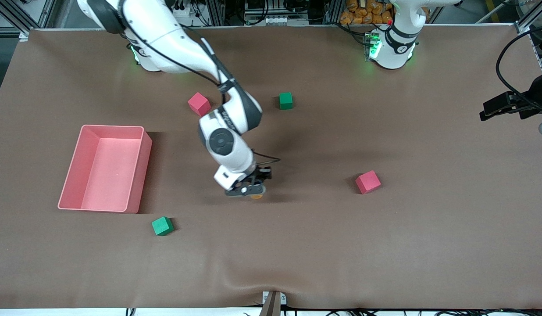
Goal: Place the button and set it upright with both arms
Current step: 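Carry the button to the table middle and lower it upright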
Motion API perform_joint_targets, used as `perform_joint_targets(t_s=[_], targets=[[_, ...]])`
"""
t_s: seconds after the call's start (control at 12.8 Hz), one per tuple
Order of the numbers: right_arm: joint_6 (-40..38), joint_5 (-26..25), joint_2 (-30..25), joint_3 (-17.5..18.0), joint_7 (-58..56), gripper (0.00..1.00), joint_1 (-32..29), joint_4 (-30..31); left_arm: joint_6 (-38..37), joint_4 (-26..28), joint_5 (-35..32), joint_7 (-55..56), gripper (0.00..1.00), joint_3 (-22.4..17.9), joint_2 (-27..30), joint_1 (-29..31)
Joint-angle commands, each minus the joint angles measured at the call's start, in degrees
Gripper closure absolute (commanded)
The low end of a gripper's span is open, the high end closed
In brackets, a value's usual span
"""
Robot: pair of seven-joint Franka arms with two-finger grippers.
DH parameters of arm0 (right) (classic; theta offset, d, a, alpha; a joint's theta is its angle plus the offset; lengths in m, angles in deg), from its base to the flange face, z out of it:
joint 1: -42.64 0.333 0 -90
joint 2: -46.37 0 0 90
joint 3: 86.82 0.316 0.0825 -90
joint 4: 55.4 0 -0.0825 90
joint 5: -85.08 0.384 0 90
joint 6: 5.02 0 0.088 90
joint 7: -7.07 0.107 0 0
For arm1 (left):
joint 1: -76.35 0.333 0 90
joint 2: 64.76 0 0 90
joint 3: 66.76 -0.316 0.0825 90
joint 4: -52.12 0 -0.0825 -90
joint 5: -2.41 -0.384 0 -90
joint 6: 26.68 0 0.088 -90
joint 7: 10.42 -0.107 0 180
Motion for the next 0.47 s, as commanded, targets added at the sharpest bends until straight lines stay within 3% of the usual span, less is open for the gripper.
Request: perform_joint_targets(t_s=[0.0,0.16,0.23,0.31,0.39], targets=[[-0.8,1.54,3.86,-0.76,2.62,0.93,4.28,-4.26,-0.54,-0.53,0.66,-1.55,0.0,0.0,-0.37,0.21],[-0.8,1.63,4.48,-0.59,4.2,0.92,4.74,-4.35,-0.62,-0.53,0.75,-1.55,0.0,0.0,-0.37,0.21],[-0.8,1.63,4.65,0.11,4.73,0.87,5.0,-4.35,-0.62,-0.53,0.75,-1.55,0.0,0.0,-0.37,0.38],[-0.8,1.55,5.09,0.55,5.69,0.75,5.09,-4.35,-0.71,-0.53,0.75,-1.55,0.0,0.0,-0.37,0.38],[-0.8,1.37,5.27,0.64,6.13,0.46,5.61,-4.35,-0.71,-0.53,0.75,-1.55,0.0,0.0,-0.37,0.38]])
